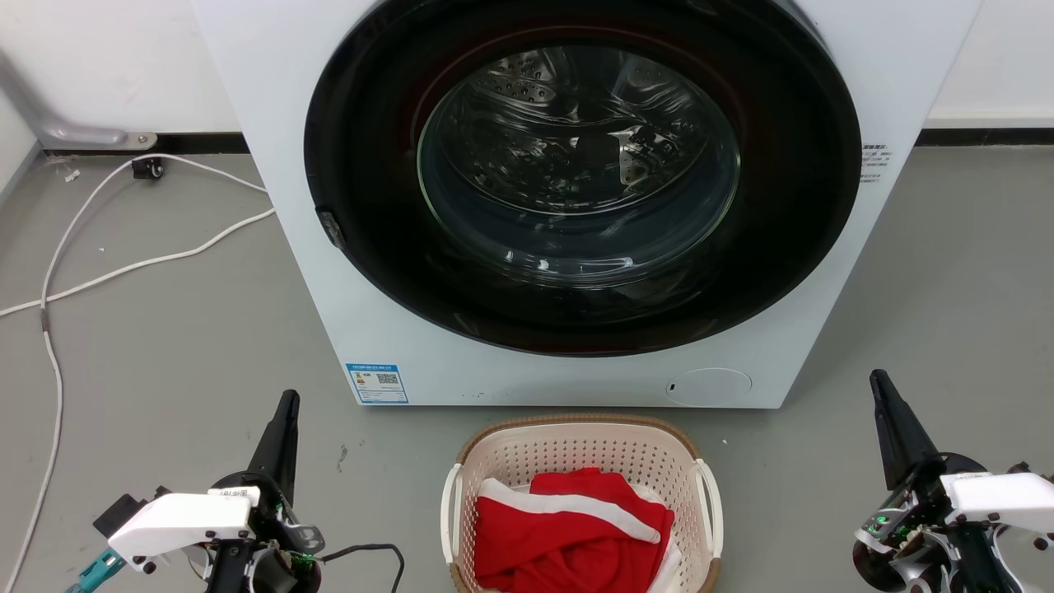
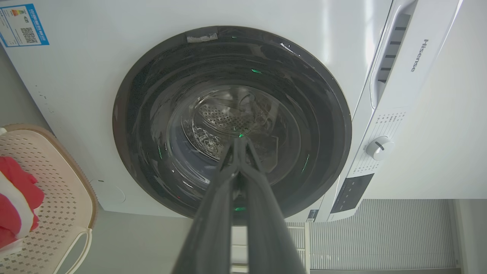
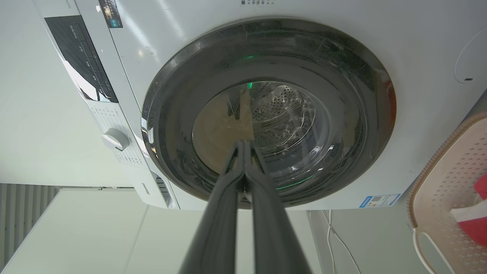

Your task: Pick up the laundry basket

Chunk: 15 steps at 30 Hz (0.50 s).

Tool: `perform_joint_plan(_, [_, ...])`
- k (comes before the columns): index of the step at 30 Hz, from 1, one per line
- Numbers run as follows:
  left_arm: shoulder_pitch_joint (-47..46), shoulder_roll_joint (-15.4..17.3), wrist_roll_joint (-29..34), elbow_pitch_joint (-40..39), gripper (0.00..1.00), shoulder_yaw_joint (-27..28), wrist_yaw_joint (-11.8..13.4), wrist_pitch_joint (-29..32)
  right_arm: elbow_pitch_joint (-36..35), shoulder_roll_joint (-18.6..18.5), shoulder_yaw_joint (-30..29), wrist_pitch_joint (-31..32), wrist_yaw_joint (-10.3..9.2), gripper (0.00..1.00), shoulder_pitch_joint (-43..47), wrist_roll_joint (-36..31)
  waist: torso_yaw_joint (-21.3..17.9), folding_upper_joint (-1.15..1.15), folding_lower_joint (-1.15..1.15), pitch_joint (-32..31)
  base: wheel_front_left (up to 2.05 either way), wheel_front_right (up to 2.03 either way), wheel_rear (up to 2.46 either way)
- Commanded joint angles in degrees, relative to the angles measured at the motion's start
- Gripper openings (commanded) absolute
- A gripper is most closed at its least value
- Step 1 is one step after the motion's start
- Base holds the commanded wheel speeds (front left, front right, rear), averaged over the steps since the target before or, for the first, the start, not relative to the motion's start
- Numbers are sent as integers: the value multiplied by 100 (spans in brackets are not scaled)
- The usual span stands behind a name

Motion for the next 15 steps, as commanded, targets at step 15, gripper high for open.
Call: perform_joint_plan(15, [-36, -15, 0, 3, 0, 32, -21, 20, 6, 7, -4, 14, 0, 0, -69, 21, 0, 0, 0, 0, 0, 0, 0])
